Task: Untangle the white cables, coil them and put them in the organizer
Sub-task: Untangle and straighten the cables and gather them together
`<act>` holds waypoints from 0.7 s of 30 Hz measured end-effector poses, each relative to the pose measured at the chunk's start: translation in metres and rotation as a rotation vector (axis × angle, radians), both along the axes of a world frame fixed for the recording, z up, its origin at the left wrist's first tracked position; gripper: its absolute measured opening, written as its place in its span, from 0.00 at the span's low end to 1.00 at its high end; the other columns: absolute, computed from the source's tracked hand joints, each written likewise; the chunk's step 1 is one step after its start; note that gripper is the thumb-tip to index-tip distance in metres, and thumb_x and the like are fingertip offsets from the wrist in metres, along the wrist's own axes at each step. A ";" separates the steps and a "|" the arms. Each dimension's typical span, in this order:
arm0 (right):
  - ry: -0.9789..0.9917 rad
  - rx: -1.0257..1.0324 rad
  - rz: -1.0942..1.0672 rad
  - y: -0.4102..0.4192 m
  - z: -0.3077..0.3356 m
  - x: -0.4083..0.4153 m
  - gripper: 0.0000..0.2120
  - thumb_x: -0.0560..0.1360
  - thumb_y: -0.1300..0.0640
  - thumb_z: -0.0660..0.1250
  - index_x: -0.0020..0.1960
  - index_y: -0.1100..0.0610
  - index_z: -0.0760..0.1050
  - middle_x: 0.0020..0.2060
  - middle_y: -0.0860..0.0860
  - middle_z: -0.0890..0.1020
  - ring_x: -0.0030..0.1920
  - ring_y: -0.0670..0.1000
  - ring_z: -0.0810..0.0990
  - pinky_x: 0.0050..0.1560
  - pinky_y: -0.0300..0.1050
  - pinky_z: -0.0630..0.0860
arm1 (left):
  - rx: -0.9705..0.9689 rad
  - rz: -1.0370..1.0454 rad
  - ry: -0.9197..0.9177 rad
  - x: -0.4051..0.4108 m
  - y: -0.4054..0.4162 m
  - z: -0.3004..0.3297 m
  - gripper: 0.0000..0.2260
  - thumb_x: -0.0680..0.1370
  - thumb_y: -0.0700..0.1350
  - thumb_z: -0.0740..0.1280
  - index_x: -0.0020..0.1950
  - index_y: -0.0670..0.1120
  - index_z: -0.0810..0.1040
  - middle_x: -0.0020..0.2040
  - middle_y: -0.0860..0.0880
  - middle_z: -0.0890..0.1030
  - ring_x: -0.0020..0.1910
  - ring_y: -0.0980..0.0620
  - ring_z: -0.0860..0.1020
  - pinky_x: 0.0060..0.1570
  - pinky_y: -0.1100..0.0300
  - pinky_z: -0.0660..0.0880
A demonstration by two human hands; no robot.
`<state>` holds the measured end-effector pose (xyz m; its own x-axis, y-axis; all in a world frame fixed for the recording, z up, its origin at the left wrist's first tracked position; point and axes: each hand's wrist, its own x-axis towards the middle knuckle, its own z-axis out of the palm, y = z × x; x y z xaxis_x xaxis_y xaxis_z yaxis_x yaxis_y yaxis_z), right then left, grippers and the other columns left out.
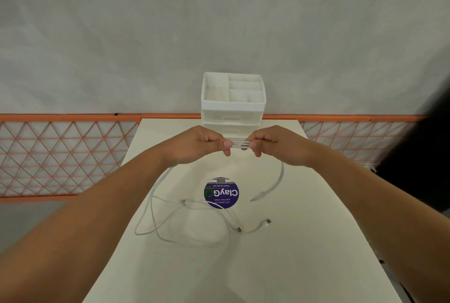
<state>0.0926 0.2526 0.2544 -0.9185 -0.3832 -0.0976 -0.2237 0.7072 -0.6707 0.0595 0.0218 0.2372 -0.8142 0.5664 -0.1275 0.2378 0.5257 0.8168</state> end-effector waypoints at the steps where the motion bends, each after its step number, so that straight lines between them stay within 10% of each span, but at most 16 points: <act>1: 0.006 0.022 -0.010 -0.002 -0.001 0.000 0.12 0.81 0.52 0.60 0.47 0.55 0.80 0.33 0.44 0.75 0.35 0.44 0.71 0.41 0.37 0.68 | -0.003 -0.005 -0.004 0.000 0.000 0.000 0.13 0.78 0.56 0.65 0.46 0.51 0.86 0.54 0.56 0.84 0.59 0.64 0.76 0.57 0.67 0.69; 7: 0.053 0.056 -0.038 -0.006 -0.008 0.003 0.17 0.80 0.45 0.58 0.37 0.53 0.72 0.31 0.47 0.71 0.33 0.47 0.68 0.38 0.41 0.66 | -0.003 0.010 -0.019 0.001 -0.002 0.002 0.14 0.80 0.54 0.63 0.47 0.48 0.84 0.35 0.57 0.79 0.40 0.63 0.77 0.38 0.77 0.68; 12: 0.012 0.031 0.019 -0.004 -0.008 0.003 0.12 0.82 0.51 0.57 0.45 0.51 0.76 0.37 0.47 0.73 0.39 0.46 0.70 0.43 0.40 0.68 | 0.009 0.021 -0.018 0.004 -0.007 0.002 0.14 0.81 0.52 0.63 0.48 0.45 0.83 0.40 0.52 0.70 0.34 0.60 0.76 0.29 0.76 0.67; 15: 0.102 0.095 0.013 -0.009 -0.006 0.000 0.12 0.82 0.52 0.55 0.44 0.51 0.74 0.38 0.48 0.76 0.40 0.47 0.71 0.42 0.39 0.68 | -0.039 0.023 -0.062 -0.001 -0.011 0.003 0.15 0.79 0.57 0.64 0.44 0.48 0.84 0.27 0.53 0.70 0.30 0.57 0.70 0.38 0.68 0.67; 18: 0.154 0.168 0.050 -0.020 -0.004 -0.003 0.12 0.82 0.53 0.54 0.45 0.52 0.74 0.35 0.45 0.74 0.37 0.45 0.71 0.37 0.34 0.66 | -0.122 -0.013 -0.058 -0.006 -0.006 0.014 0.12 0.80 0.49 0.63 0.47 0.46 0.85 0.41 0.52 0.86 0.47 0.53 0.82 0.57 0.62 0.71; 21: 0.195 0.134 0.051 -0.036 -0.001 -0.008 0.11 0.82 0.56 0.55 0.44 0.54 0.73 0.33 0.41 0.72 0.33 0.41 0.70 0.34 0.29 0.66 | -0.154 -0.039 -0.065 -0.003 0.015 0.029 0.11 0.80 0.42 0.58 0.49 0.41 0.80 0.44 0.47 0.86 0.46 0.52 0.83 0.52 0.62 0.75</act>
<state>0.0850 0.2165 0.2539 -0.9049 -0.4249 0.0265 -0.3772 0.7714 -0.5125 0.0567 0.0371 0.2664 -0.7795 0.5667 -0.2669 0.2093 0.6372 0.7417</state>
